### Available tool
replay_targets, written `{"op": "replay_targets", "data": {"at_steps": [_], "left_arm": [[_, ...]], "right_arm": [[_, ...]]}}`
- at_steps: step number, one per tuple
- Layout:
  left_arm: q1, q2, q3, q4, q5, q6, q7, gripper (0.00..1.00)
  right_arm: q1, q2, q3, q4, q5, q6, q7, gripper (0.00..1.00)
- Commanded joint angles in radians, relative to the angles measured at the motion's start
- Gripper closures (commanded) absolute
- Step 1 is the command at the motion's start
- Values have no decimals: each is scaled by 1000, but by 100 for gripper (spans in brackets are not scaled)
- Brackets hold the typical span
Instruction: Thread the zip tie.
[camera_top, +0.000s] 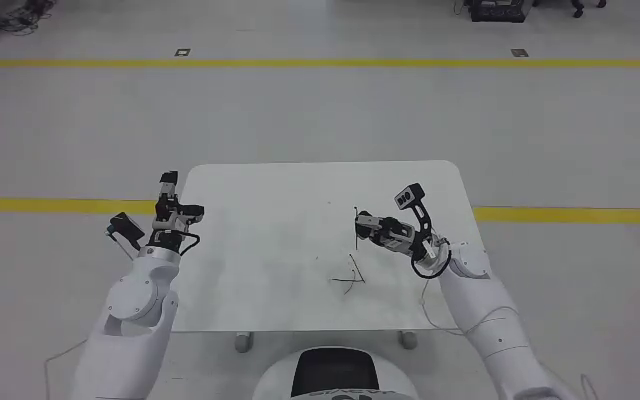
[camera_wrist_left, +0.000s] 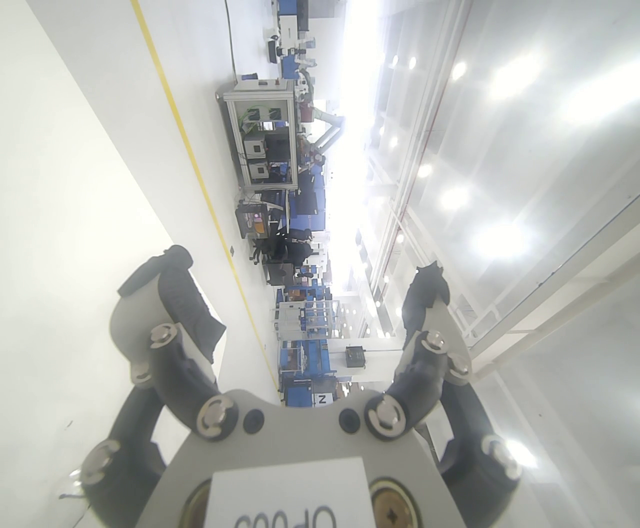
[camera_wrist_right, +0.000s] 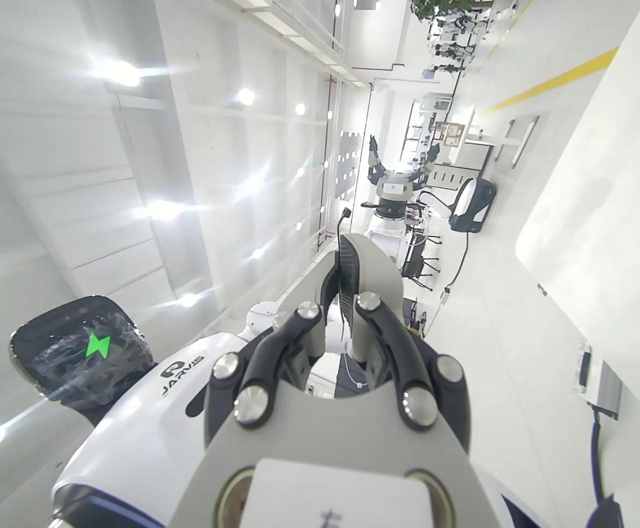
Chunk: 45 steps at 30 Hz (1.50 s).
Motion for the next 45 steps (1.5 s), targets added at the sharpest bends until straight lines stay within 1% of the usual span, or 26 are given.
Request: {"op": "replay_targets", "data": {"at_steps": [1, 10, 12, 13, 14, 17, 18, 20, 21, 23, 25, 32, 33, 35, 37, 39, 41, 43, 45], "left_arm": [[0, 0, 0, 0, 0, 0, 0, 0], [-1, 0, 1, 0, 3, 0, -1, 0], [5, 1, 6, -8, 46, -12, -21, 0], [14, 1, 6, -13, 51, -23, -33, 0], [30, 2, 9, -22, 65, -31, -56, 0], [73, 5, 26, -56, 140, -25, -96, 0], [91, 6, 42, -73, 188, -23, -114, 0], [115, 6, 69, -95, 237, -4, -125, 0], [124, 6, 88, -110, 258, 6, -139, 0], [131, 4, 113, -123, 267, 10, -149, 0], [131, 3, 117, -124, 264, 6, -145, 0], [131, 3, 117, -124, 264, 6, -145, 0], [128, 3, 120, -125, 265, 2, -152, 0], [121, 4, 132, -122, 279, -15, -189, 0], [118, 6, 157, -129, 310, -34, -238, 0], [109, 7, 196, -136, 364, -39, -286, 0], [94, 7, 235, -144, 407, -45, -308, 0], [71, 4, 290, -148, 452, -34, -331, 0], [45, 1, 340, -148, 503, -13, -335, 0]], "right_arm": [[0, 0, 0, 0, 0, 0, 0, 100], [0, 0, 0, 0, 0, 0, 0, 100], [-2, 0, -2, -4, -2, 3, -14, 100], [-5, 0, -6, -15, -5, 9, -29, 100], [-9, 0, -8, -22, -8, 11, -47, 100], [-11, 3, -8, -28, -41, 8, -96, 100], [-14, 3, -10, -31, -32, 8, -107, 100], [-17, 3, -11, -30, -30, 2, -129, 100], [-19, 3, -14, -28, -27, 2, -140, 100], [-20, 2, -21, -21, -21, 0, -149, 100], [-21, 1, -24, -13, -16, 0, -166, 100], [-21, 1, -24, -13, -16, 0, -166, 100], [-21, 1, -24, -13, -16, 0, -166, 100], [-23, 2, -24, -15, -26, 0, -183, 100], [-32, 3, -31, -33, -73, 0, -236, 100], [-45, 4, -39, -47, -110, 0, -281, 100], [-54, 3, -45, -51, -115, 0, -303, 100], [-61, 3, -50, -45, -116, 0, -324, 100], [-64, 2, -54, -40, -119, 0, -339, 100]]}}
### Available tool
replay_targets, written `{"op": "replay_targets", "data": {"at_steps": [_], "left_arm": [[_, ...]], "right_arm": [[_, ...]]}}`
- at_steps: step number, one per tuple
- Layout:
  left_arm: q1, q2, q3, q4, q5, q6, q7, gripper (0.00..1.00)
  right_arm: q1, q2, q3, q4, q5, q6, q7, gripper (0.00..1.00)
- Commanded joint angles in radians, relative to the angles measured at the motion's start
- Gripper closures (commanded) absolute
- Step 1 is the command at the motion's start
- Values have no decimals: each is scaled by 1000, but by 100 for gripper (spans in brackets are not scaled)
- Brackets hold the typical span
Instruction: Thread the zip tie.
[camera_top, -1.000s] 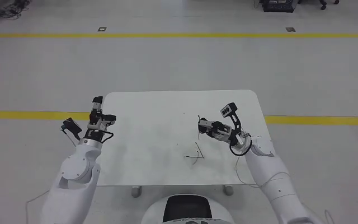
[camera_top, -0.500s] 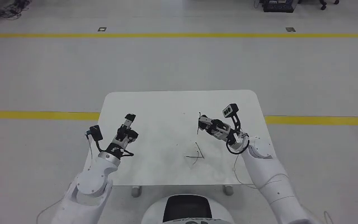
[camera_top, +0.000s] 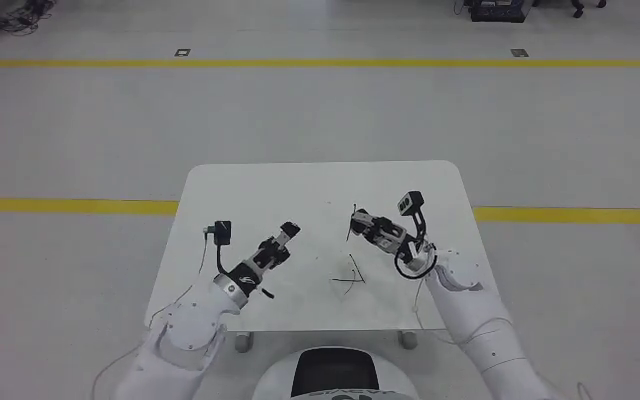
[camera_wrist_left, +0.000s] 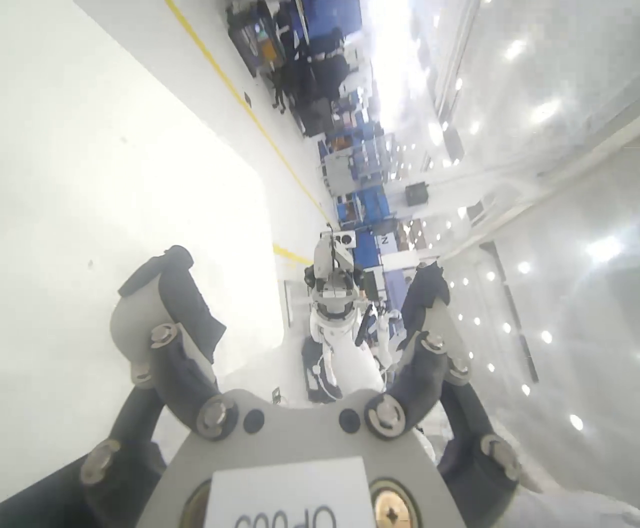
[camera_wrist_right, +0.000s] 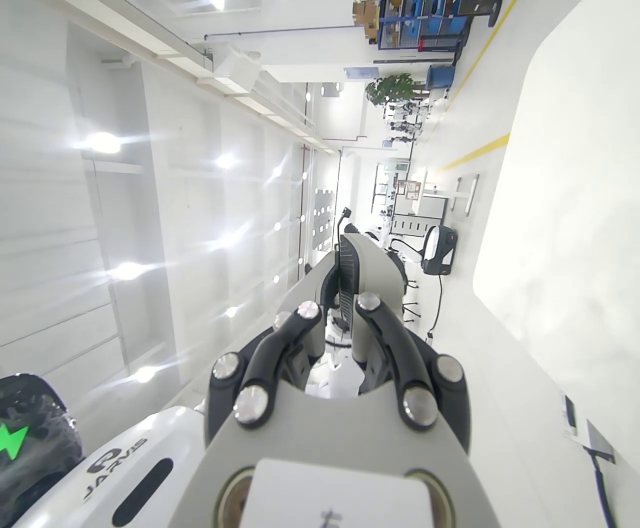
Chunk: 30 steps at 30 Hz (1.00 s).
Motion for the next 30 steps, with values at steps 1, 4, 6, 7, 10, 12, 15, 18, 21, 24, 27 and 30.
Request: {"op": "replay_targets", "data": {"at_steps": [1, 4, 6, 7, 10, 12, 15, 18, 21, 24, 27, 30], "left_arm": [[-21, -3, 47, 4, 48, 29, -2, 0], [-51, -8, 101, 9, 101, 69, 18, 0], [-61, -10, 115, 12, 111, 85, 30, 0], [-66, -10, 111, 19, 129, 96, 55, 0], [-66, -10, 111, 19, 129, 96, 55, 0], [-66, -10, 111, 19, 129, 96, 55, 0], [-66, -10, 111, 19, 129, 96, 55, 0], [-69, -11, 117, 24, 116, 92, 60, 0], [-84, -16, 143, 40, 69, 96, 47, 0], [-124, -25, 199, 67, 51, 122, 34, 0], [-172, -37, 267, 102, 46, 139, 26, 0], [-209, -48, 315, 134, 33, 149, 31, 0]], "right_arm": [[-3, 0, 1, 3, -6, 0, -16, 100], [-11, -1, 7, 7, 3, 0, -21, 100], [-11, 0, 10, 16, 0, 0, -17, 100], [-11, 0, 10, 16, 0, 0, -17, 100], [-11, 0, 10, 16, 0, 0, -17, 100], [-11, 0, 10, 16, 0, 0, -17, 100], [-11, 0, 10, 16, 0, 0, -17, 100], [-12, -1, 10, 15, -1, 1, -22, 100], [-18, -1, -3, -1, -28, 2, -68, 100], [-25, -4, -20, -5, -40, 0, -98, 100], [-35, -6, -29, -6, -52, 0, -122, 100], [-49, -7, -28, -9, -43, 0, -132, 100]]}}
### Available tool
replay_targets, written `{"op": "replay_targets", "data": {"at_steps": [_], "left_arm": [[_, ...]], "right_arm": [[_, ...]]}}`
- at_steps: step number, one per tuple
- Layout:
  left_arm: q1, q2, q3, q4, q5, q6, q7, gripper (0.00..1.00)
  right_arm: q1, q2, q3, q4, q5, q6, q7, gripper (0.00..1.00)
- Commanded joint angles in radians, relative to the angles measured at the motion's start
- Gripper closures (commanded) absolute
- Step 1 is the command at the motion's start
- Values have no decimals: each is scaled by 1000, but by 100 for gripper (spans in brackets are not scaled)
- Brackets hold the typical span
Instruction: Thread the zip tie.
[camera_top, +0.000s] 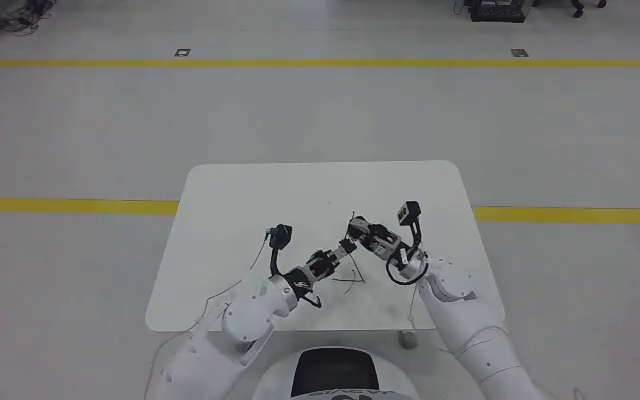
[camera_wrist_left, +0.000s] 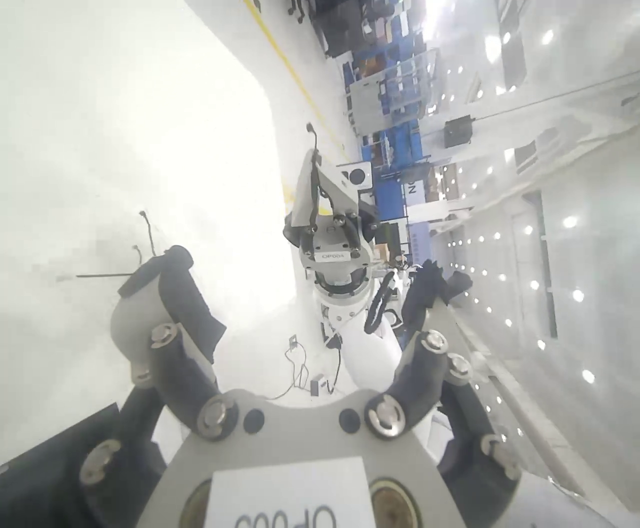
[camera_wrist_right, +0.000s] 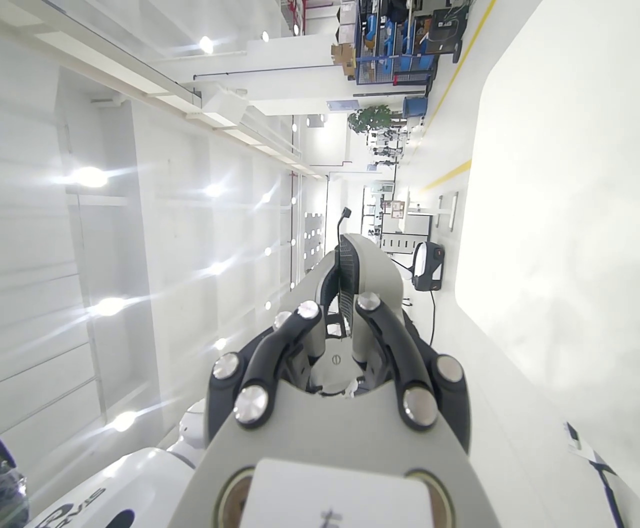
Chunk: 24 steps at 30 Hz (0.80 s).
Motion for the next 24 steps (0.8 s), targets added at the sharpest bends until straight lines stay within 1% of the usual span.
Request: {"op": "replay_targets", "data": {"at_steps": [1, 3, 4, 16, 19, 21, 24], "left_arm": [[-22, -7, 28, 21, -5, 8, 15, 0], [-37, -12, 44, 33, -14, 18, 35, 0], [-45, -14, 48, 37, -15, 15, 49, 0], [-45, -14, 49, 39, -15, 12, 52, 0], [-40, -18, 44, 50, -57, -21, 92, 0], [-34, -21, 42, 59, -88, -44, 132, 0], [-33, -26, 44, 74, -125, -76, 163, 0]], "right_arm": [[-9, 0, 4, -2, 6, 0, -2, 100], [-14, -1, 6, 1, 13, 0, 3, 100], [-15, -1, 10, 3, 8, 0, -5, 100], [-16, 0, 12, 2, 5, 2, -12, 100], [-25, -2, 7, -12, 5, 0, -55, 100], [-35, -6, 4, -28, 14, 0, -81, 100], [-45, -11, 4, -33, 22, 0, -85, 100]]}}
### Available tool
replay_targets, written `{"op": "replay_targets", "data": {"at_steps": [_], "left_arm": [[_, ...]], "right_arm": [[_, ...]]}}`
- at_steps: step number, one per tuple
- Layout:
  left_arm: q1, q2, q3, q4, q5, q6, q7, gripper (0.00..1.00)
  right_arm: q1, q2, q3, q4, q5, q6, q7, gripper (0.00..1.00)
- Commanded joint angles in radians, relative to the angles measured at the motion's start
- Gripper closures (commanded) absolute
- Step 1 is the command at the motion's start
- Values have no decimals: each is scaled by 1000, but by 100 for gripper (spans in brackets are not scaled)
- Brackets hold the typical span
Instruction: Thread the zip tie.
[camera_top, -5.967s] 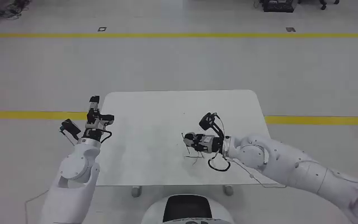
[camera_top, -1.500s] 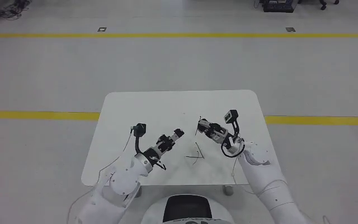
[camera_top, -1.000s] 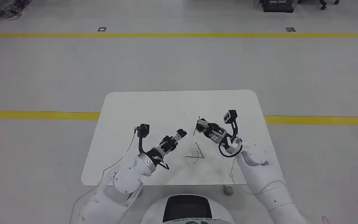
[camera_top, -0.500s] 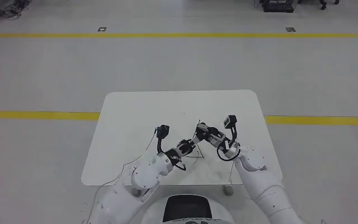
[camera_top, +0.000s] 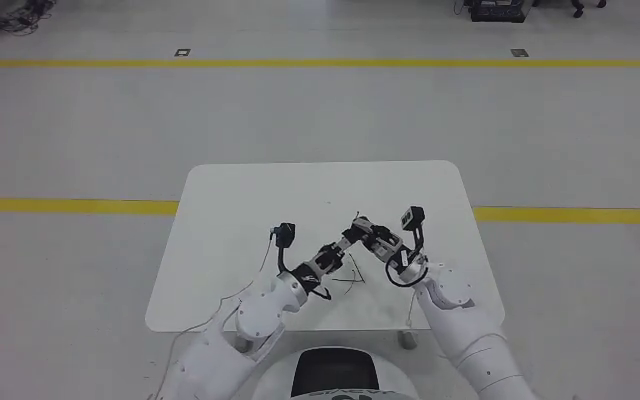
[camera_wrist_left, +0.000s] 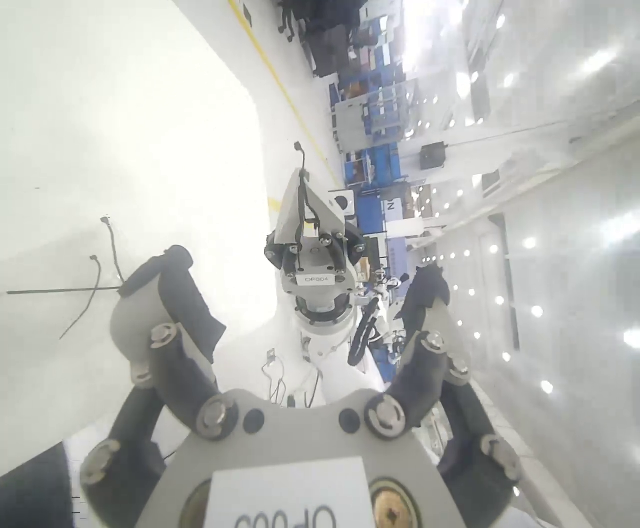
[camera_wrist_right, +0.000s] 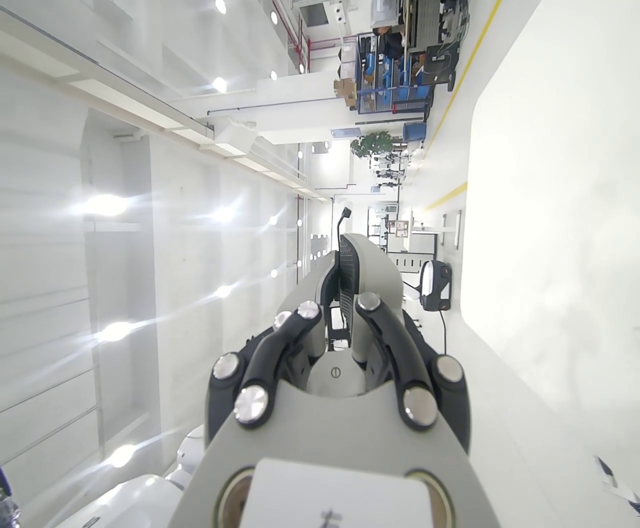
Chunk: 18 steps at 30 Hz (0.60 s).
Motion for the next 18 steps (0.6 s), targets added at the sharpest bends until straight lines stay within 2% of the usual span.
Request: {"op": "replay_targets", "data": {"at_steps": [1, 4, 12, 18], "left_arm": [[-2, -3, 3, 9, -17, -18, 19, 0], [-7, -5, 4, 16, -37, -51, 29, 0], [-7, -5, 4, 16, -37, -51, 29, 0], [-2, -11, 3, 28, -91, -88, 63, 0]], "right_arm": [[-4, -4, -3, 0, 7, 0, -1, 100], [4, -8, -14, 26, 10, 0, 14, 100], [4, -8, -14, 26, 10, 0, 14, 100], [-3, -9, -27, 13, -33, 0, -51, 100]]}}
